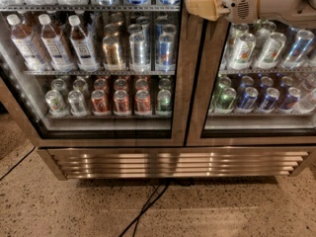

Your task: Open left fridge door

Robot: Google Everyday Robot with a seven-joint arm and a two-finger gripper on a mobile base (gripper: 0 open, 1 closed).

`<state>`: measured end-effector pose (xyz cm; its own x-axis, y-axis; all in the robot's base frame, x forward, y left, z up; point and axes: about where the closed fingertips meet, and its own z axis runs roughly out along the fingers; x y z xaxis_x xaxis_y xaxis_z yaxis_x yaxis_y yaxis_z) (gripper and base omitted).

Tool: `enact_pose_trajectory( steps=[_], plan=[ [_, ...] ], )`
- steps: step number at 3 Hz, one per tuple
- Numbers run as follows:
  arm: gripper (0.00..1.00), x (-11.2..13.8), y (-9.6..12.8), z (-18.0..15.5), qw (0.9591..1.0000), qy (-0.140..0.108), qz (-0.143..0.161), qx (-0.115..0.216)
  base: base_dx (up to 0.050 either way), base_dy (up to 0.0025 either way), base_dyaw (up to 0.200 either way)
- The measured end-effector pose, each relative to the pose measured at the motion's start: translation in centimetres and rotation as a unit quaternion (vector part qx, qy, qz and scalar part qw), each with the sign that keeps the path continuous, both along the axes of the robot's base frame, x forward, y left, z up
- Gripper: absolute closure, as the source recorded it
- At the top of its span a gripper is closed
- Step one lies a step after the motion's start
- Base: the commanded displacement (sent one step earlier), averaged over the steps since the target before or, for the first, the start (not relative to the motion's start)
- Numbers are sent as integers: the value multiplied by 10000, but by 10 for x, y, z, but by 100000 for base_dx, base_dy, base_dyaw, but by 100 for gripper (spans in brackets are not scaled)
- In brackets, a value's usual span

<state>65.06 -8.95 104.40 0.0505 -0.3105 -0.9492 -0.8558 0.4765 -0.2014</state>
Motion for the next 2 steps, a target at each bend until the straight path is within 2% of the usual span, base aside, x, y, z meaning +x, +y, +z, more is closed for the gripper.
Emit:
enact_pose_trajectory(
  steps=[2],
  plan=[
    [100, 0, 0, -3, 10000, 23, -25, -14, 0, 0, 0]
  ],
)
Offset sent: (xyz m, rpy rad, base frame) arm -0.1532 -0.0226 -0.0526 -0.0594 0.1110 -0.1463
